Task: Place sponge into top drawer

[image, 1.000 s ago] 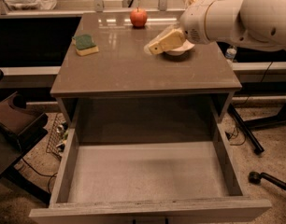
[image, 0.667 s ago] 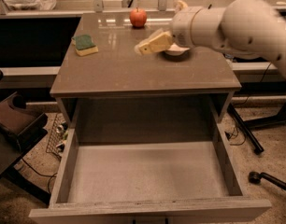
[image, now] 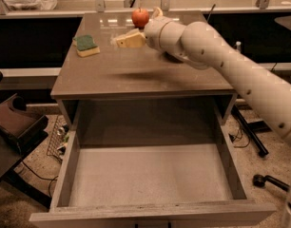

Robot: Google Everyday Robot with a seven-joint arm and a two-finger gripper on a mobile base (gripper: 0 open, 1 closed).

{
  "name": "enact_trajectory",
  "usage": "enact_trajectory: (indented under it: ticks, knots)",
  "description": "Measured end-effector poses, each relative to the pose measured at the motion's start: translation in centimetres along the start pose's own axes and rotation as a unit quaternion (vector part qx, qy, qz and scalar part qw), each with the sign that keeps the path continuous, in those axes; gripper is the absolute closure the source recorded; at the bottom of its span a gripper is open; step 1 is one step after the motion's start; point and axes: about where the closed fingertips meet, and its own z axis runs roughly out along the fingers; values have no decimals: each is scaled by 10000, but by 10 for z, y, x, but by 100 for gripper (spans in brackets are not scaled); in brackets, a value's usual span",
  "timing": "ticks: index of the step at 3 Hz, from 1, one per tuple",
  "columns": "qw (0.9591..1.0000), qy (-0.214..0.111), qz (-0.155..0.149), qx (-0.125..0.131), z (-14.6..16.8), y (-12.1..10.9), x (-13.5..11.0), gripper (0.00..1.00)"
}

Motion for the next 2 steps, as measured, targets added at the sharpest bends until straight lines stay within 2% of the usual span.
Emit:
enact_trajectory:
  ticks: [1,2]
  knots:
    - [9994,-243,240,-64,38,5,-1,0]
    - [9994,-243,240,-64,38,5,-1,0]
